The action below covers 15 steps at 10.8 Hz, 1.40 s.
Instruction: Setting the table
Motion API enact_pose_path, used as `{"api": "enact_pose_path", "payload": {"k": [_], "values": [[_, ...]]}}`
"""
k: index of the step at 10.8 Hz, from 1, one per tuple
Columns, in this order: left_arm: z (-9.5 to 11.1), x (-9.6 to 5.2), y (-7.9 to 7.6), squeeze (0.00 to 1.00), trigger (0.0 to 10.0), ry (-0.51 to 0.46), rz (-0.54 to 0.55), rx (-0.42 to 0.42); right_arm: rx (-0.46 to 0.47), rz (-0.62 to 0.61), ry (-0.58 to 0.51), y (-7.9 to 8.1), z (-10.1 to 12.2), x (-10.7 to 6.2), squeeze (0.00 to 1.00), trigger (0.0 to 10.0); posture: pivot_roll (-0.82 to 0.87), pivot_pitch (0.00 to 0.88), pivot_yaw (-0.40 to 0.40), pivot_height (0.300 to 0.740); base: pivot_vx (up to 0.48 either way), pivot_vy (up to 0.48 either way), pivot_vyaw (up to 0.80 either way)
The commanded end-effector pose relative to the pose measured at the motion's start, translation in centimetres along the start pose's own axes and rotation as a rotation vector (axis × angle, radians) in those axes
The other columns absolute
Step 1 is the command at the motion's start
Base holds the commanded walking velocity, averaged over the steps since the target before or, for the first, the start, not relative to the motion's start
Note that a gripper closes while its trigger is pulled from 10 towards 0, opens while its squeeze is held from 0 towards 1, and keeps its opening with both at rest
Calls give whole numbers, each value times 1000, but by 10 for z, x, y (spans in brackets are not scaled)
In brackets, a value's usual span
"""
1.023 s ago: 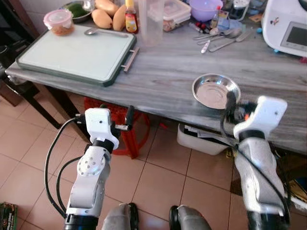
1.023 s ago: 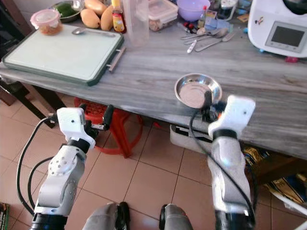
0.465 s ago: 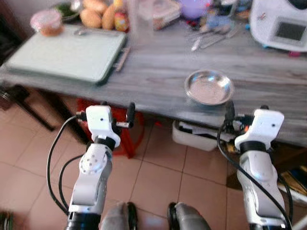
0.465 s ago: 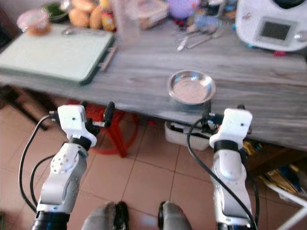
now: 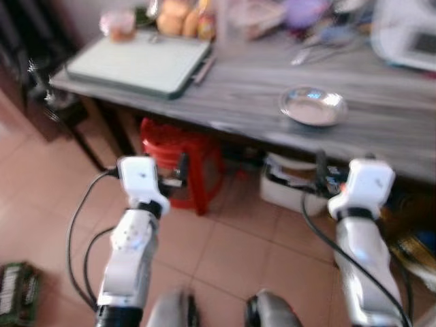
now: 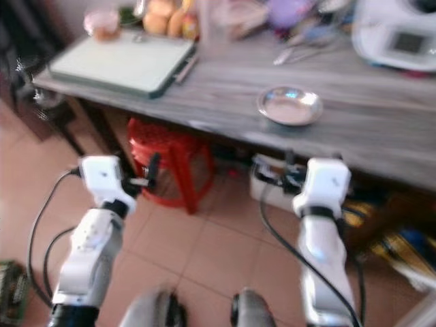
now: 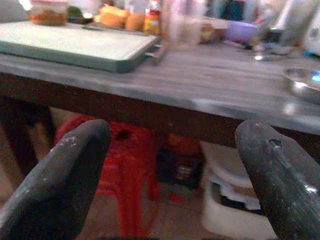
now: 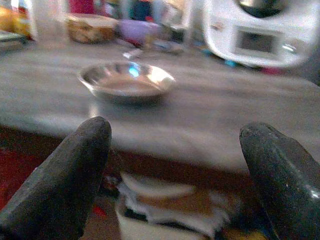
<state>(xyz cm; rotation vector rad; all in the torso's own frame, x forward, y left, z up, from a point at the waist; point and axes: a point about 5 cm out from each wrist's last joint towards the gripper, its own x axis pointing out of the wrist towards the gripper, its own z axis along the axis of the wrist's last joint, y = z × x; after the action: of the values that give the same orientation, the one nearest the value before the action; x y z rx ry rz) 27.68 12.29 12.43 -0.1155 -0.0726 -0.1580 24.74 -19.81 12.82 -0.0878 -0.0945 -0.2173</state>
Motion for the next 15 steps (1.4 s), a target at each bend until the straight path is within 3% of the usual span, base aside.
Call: {"api": "enact_pose_path", "payload": {"k": [1,4,9,15], "values": [[-3,-4,6,0,10000,15,17,13,18,11,-17,2,3,-1,0,10000,-77,87,32,740,-296,0,0],[-7,-6,10,0,10000,32,41,2,-3,-44,10,-6,-8,-6,0,10000,-78,77,33,740,-312,0,0],[-6,-7,5,0,10000,-3,-24,-23,23,23,-40,6,0,3,0,10000,-85,79,41,740,0,0,-640],[-4,-9,2,0,10000,-17,-45,-43,25,62,-72,10,8,13,0,10000,-80,96,30,740,0,-414,-136]]}}
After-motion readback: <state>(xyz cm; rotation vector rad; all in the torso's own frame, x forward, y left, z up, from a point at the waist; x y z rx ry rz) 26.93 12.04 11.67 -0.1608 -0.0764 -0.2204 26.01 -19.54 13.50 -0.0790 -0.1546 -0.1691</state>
